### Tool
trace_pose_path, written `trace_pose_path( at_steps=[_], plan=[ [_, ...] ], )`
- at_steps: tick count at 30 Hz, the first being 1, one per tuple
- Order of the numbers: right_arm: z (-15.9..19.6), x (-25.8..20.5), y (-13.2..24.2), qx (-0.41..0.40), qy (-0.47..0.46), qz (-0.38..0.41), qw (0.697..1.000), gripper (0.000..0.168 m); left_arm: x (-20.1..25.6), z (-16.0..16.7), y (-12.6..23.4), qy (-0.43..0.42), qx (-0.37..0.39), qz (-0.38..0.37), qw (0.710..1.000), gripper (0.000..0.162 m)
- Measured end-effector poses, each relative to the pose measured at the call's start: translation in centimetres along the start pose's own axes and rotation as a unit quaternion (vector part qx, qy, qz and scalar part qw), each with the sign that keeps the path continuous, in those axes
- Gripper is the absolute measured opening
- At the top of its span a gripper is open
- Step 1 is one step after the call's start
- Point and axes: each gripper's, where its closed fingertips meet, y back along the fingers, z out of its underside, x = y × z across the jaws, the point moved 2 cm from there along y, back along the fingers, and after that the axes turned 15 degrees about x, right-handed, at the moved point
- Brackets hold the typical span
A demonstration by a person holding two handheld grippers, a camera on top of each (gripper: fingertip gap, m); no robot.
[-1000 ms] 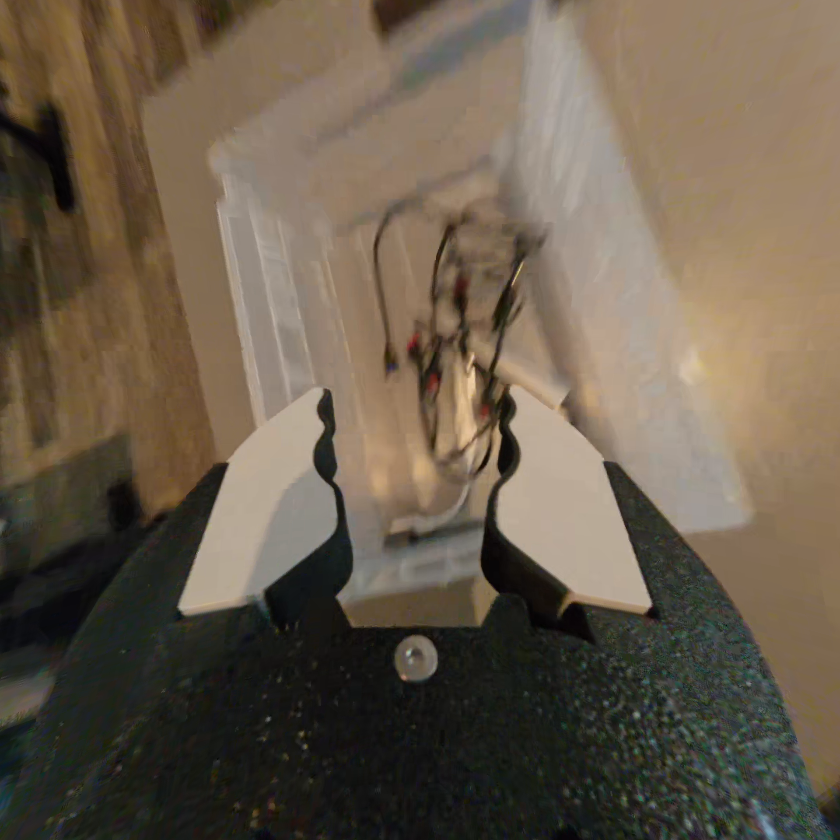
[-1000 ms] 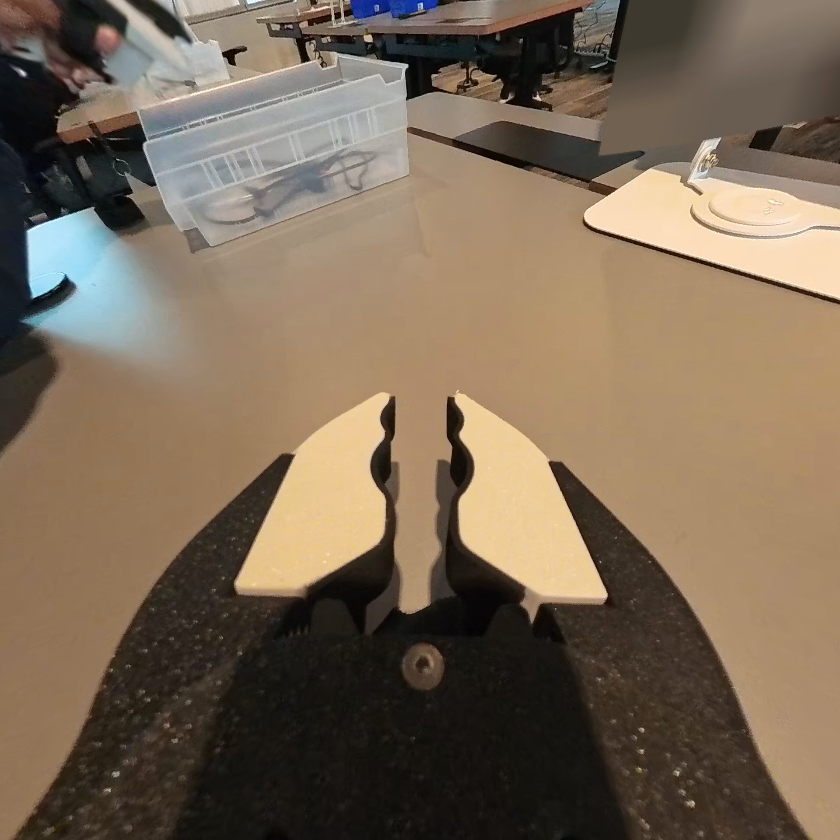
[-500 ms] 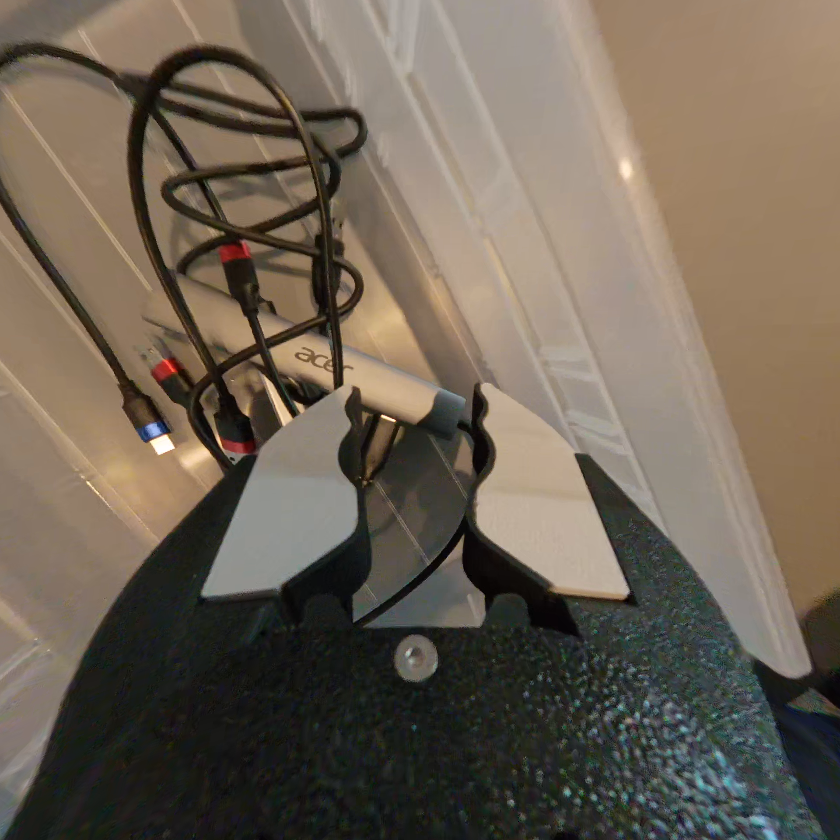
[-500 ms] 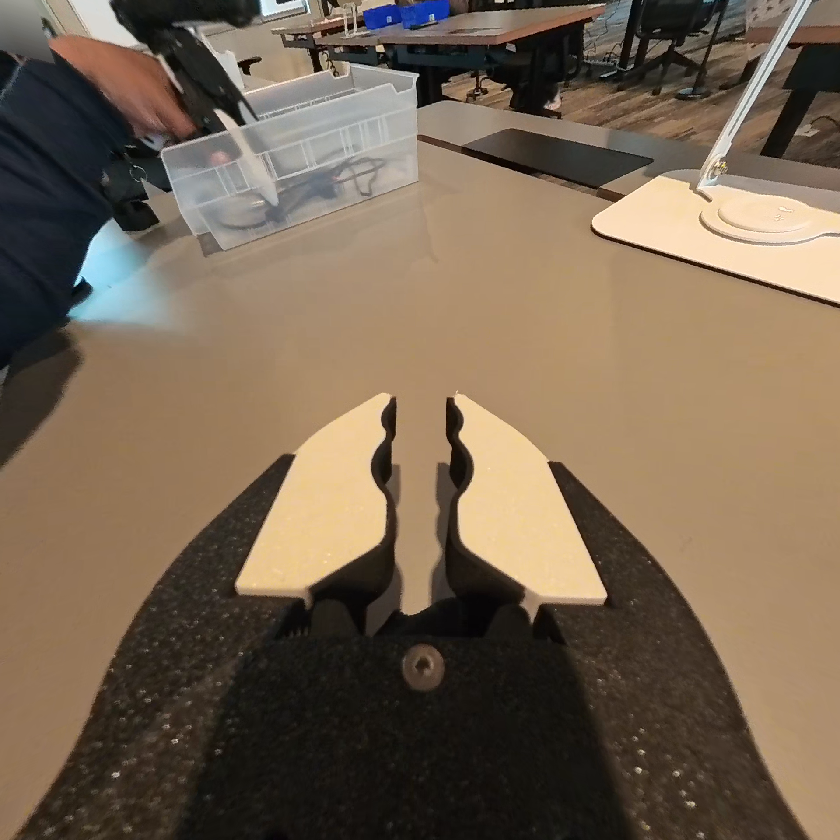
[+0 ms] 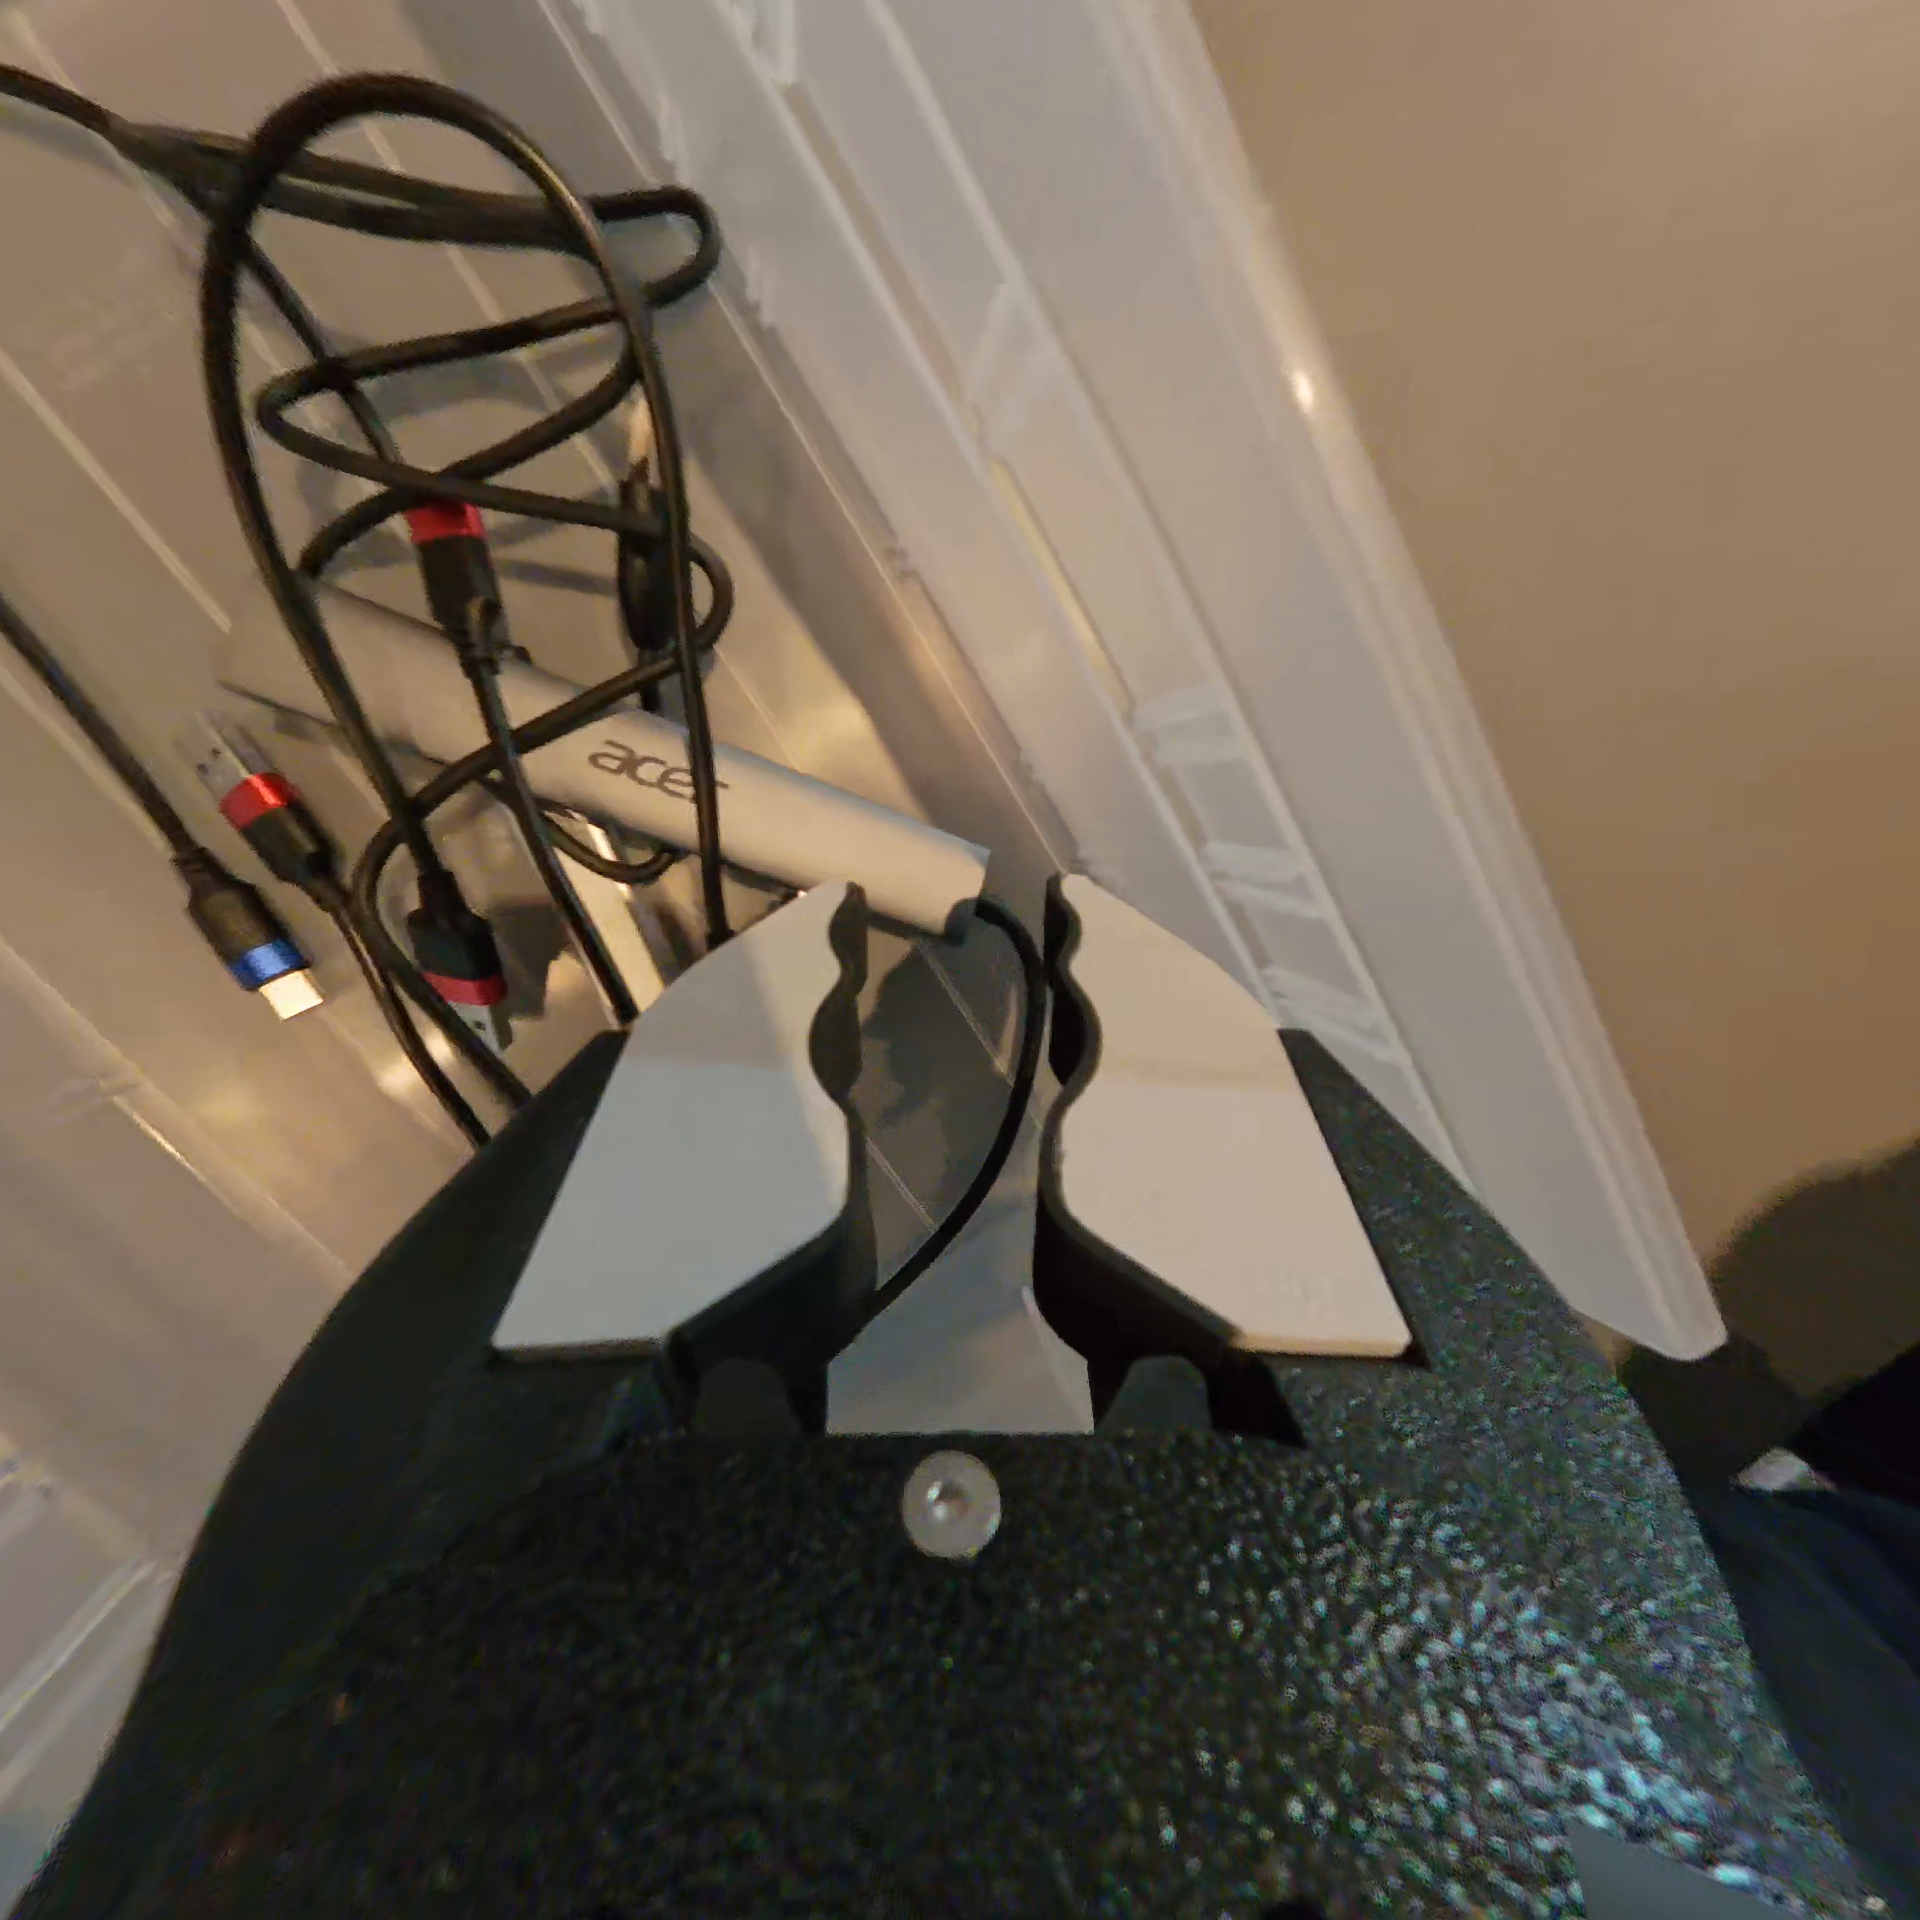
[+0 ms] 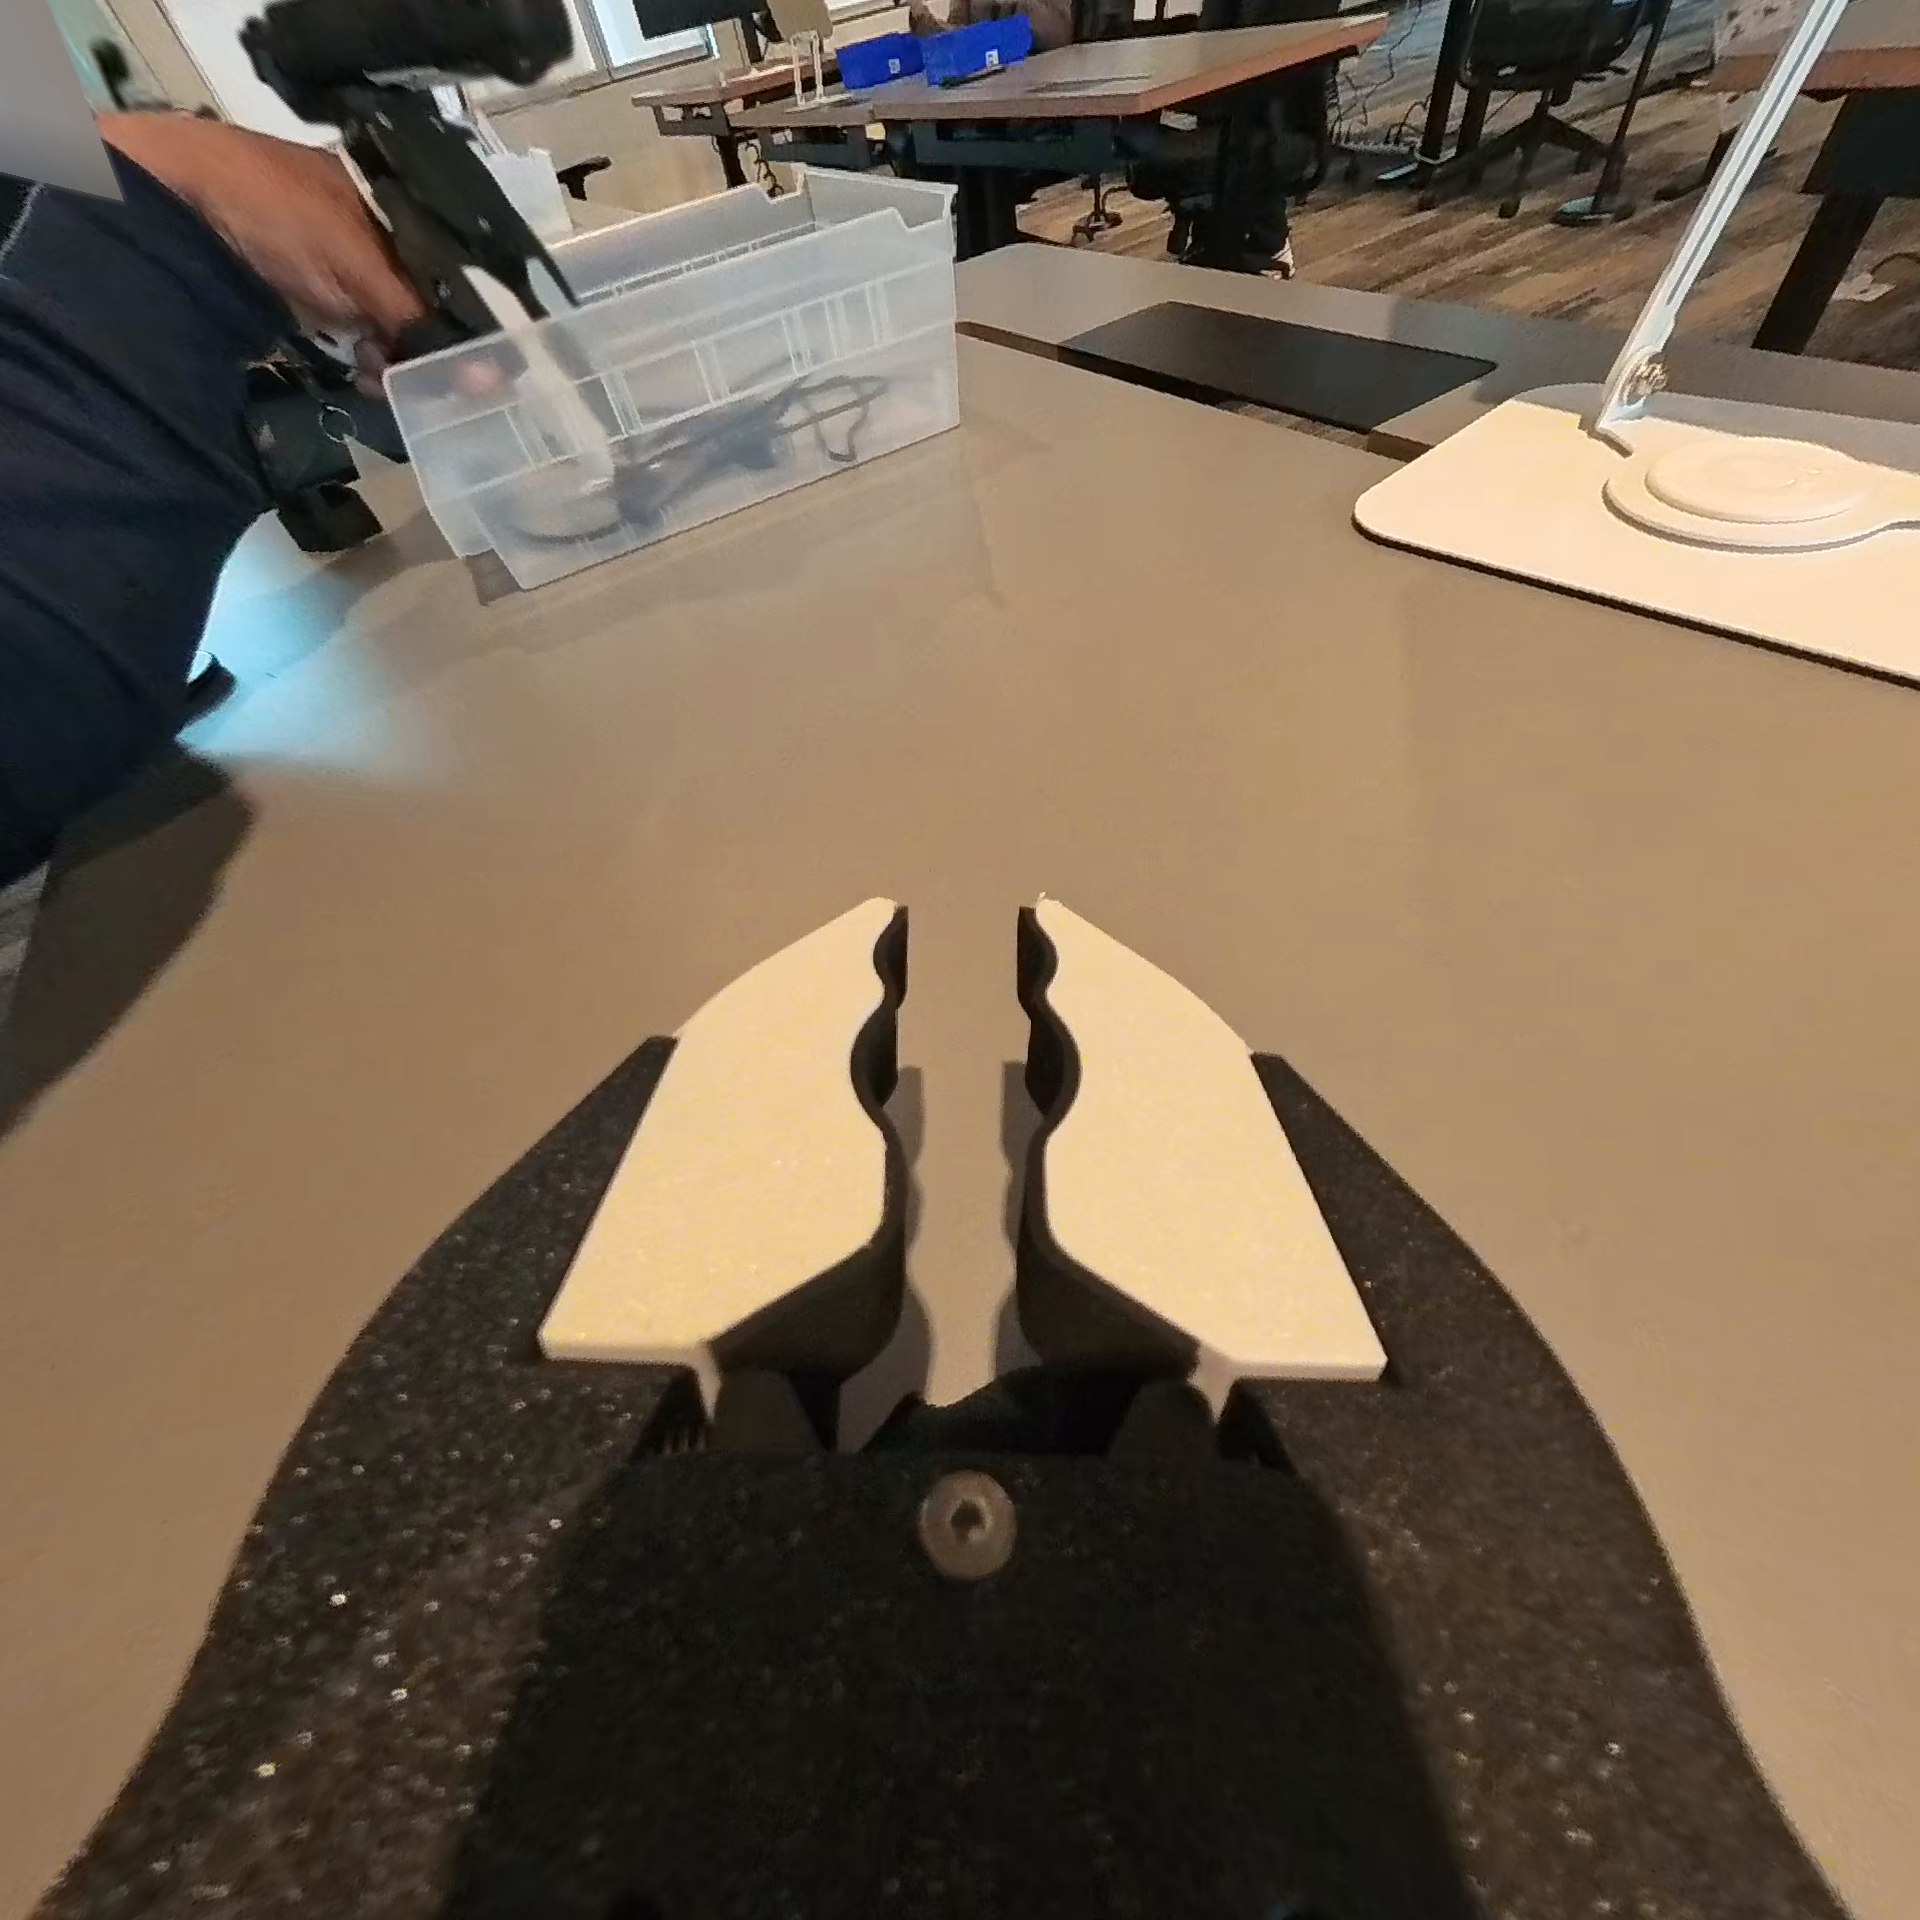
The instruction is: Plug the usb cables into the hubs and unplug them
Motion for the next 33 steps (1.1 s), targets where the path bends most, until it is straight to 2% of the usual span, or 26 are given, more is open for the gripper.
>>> trace_pose_path(
  at_steps=[5, 8, 23, 26, 33],
  plan=[
    [0.0, 0.1, 0.0, 0.001, -0.004, 0.0, 1.0, 0.019, -0.8, 0.3, -0.6, 0.016, -0.012, -0.017, 1.0, 0.032],
    [0.0, 0.1, 0.0, 0.002, -0.006, 0.0, 1.0, 0.019, -1.5, 0.5, -0.6, 0.021, -0.019, -0.045, 0.999, 0.044],
    [0.0, 0.1, 0.0, 0.002, -0.002, -0.001, 1.0, 0.019, -2.3, -0.4, -2.0, 0.061, -0.011, -0.07, 0.996, 0.043],
    [0.0, 0.1, 0.0, 0.002, 0.0, 0.0, 1.0, 0.019, -2.7, -0.5, -2.2, 0.088, 0.01, -0.057, 0.994, 0.039],
    [-0.1, 0.0, 0.1, 0.003, 0.003, 0.0, 1.0, 0.019, -3.4, -0.8, -1.9, 0.128, 0.064, -0.002, 0.99, 0.02]
  ],
)
